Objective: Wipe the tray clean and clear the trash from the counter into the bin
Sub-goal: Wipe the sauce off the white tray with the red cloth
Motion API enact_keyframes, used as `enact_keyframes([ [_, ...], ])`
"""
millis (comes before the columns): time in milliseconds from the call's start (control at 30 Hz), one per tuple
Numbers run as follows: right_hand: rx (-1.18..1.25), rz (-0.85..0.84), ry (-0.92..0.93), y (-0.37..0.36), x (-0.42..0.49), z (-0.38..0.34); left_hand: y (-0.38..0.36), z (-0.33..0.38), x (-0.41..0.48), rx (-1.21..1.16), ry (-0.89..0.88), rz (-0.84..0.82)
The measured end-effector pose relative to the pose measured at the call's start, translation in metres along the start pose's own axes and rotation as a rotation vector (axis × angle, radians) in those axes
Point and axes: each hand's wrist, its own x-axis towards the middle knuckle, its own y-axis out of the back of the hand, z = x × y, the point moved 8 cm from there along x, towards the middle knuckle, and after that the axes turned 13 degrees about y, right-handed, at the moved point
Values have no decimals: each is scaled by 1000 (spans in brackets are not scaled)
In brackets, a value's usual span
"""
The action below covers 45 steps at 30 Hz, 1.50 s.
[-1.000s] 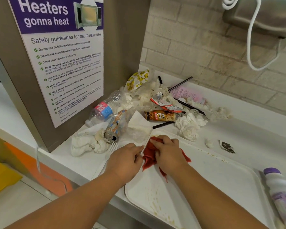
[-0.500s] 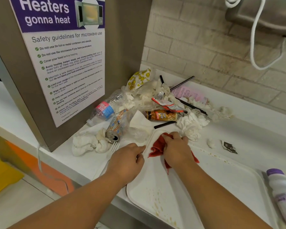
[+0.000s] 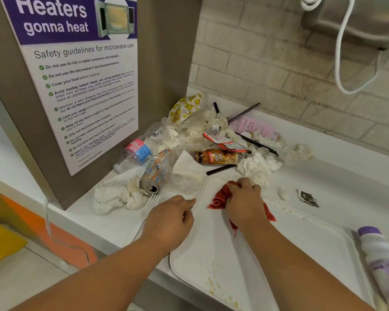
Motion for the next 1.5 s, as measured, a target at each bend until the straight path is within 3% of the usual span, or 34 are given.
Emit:
enact_keyframes([
  [133, 30, 5, 127, 1, 3, -4, 0, 1, 0, 22, -3, -2],
  [333, 24, 110, -131, 7, -25, 39, 0, -1, -1, 5, 15, -5],
  [500, 45, 8, 45, -3, -14, 9, 1, 1, 0, 29, 16, -11],
  [633, 9, -10, -89, 3, -29, 31, 2, 3, -1, 39, 17, -9],
  [733, 178, 130, -92, 9, -46, 48, 3, 2, -2, 50, 23, -5],
  [833, 387, 392, -100, 25, -75, 77, 2, 1, -1, 63, 24, -1],
  [967, 374, 585, -349, 50, -121, 142, 2, 2, 0, 57, 26, 4],
  [1067, 292, 534, -555, 46, -139, 186, 2, 2, 0, 53, 28, 3],
  [1167, 52, 293, -635, 33, -134, 192, 3, 1, -2, 25, 39, -4],
  [1267, -24, 209, -571, 25, -114, 167, 4, 2, -2, 27, 29, -3],
  [1400, 134, 199, -284, 15, -89, 127, 5, 3, -3, 11, 28, -11],
  [1500, 186, 264, -402, 25, -99, 150, 5, 3, -3, 0, 36, -9],
])
